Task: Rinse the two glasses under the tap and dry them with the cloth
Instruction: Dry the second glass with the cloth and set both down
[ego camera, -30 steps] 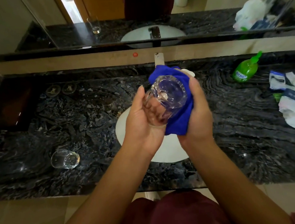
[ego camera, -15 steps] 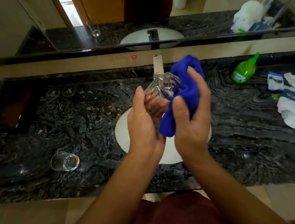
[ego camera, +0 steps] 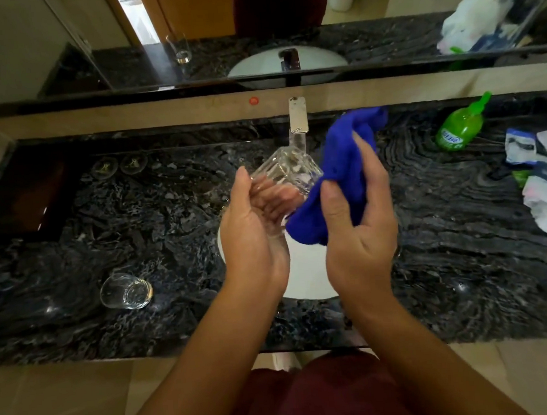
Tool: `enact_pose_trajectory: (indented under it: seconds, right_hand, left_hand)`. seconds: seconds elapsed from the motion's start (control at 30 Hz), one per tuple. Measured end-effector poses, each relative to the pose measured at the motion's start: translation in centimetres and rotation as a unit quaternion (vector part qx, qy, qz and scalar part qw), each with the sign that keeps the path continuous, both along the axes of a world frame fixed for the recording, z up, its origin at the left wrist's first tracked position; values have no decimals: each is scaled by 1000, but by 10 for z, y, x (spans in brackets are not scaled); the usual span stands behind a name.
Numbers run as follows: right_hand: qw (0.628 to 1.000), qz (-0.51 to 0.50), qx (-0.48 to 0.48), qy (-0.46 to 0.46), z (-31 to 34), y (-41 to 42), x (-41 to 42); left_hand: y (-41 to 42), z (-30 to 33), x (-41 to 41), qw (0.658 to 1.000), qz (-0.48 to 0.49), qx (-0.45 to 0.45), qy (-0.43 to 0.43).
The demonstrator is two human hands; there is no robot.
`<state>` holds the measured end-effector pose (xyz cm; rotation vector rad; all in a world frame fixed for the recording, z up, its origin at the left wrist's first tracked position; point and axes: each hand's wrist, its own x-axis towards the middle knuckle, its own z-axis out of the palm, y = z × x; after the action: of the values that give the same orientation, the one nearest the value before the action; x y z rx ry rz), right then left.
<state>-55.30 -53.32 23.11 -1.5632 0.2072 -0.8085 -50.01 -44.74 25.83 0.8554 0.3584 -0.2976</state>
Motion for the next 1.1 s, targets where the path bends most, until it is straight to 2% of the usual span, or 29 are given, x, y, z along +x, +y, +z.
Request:
enact_pose_trajectory:
  seconds: [0.13,0.23,0.43,0.5,0.6,0.67,0.73,0.8,0.87,0.93,1.0,1.1]
  right_hand:
    - [975,14,-223,1,4,-1,13]
    - [951,10,-309,8,2,6,14]
    - [875,72,-479,2,10,9,6]
    - [843,104,-526,44,24,4,8]
    - [796,136,-565,169,52,-2,20]
    - [804,211,-498,246,67,-13,32]
    - [836,319,-359,267,71,-29,45]
    - [852,414,-158,280,67,-44,51]
    - [842,467,54,267,52,-50,45]
    - [839,422,226,258,28,-47,37]
    - [857,320,294,279,9,-42,31]
    - [902,276,235,236,6,-39,29]
  left_hand:
    - [3,4,-8,998,-56,-37,-17]
    - [8,9,-8,997,-68,-33,-26]
    - [16,1,-8,998,-55,-12,-28]
    - [18,-2,-6,997,-54,20,-42]
    - [20,-4,-6,989,-81,93,-79]
    - [20,-6,-7,984,-101,111,-91]
    - [21,-5,-11,982,-121,113,-95]
    - [20,-4,-16,980,-131,110,-97]
    - [17,-3,-19,984,-121,102,-85]
    - [15,-3,-19,989,-101,85,-59]
    - [16,-3,-17,993,-100,63,-23]
    - [18,-7,-17,993,-95,65,18]
